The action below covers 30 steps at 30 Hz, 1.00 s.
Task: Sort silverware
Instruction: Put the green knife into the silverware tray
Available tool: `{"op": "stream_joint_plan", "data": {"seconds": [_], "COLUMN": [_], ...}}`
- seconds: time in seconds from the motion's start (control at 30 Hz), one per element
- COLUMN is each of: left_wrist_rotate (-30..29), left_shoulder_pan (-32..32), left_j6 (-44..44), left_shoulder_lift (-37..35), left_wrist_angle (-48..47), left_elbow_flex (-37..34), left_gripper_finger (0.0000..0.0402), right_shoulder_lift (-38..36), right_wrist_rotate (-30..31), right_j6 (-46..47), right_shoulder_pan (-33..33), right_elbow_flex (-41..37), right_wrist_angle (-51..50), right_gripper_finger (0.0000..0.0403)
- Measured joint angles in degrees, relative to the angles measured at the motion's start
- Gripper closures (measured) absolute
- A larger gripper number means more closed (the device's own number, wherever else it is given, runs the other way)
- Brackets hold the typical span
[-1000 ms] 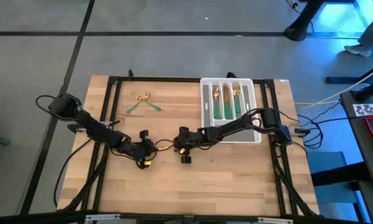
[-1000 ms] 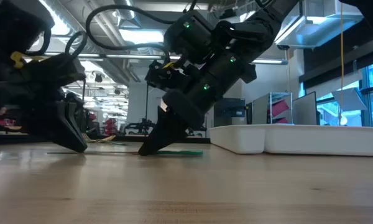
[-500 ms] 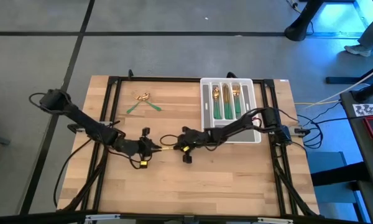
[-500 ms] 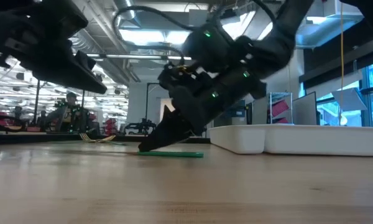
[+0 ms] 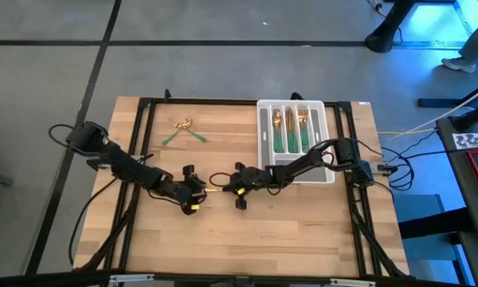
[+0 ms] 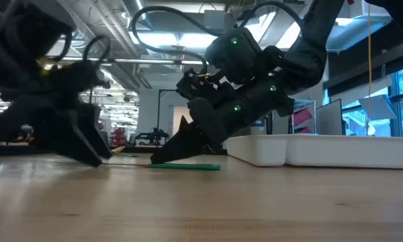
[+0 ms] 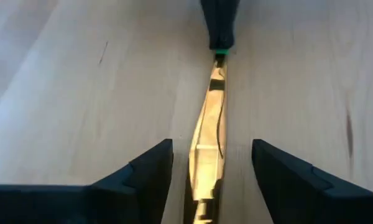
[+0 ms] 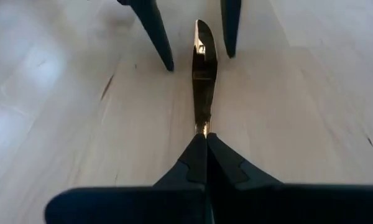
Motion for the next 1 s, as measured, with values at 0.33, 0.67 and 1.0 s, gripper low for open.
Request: {"op": "stream_joint_plan", "data": {"seconds": [0.33,0.67,1.0], "left_wrist_rotate": [7.6,8.6,7.1], "left_shoulder_pan": [2.6,2.4,-1.6], "left_j6": [-7.0,-4.1,-6.9], "left_shoulder_lift": [3.8,4.0,3.5], "left_wrist_angle": [-1.6,-0.4,-3.9], "left_elbow_flex": [0.5,0.4,2.6], "left_gripper_finger": [0.0252,0.0394,0.0401], "right_shoulder_lift": [-10.8,-14.0,-9.8], "right_wrist_rotate": [5.7,6.3,2.7], "right_j6": [-5.5,-4.8,-4.8], "right_shoulder_pan": [2.6,4.2,3.6], "right_elbow_flex": [-0.1,0.0,0.2], "right_wrist_angle": [-11.5,-22.5,-23.0], "right_gripper_finger": [0.0403,0.0329,0.0203]}}
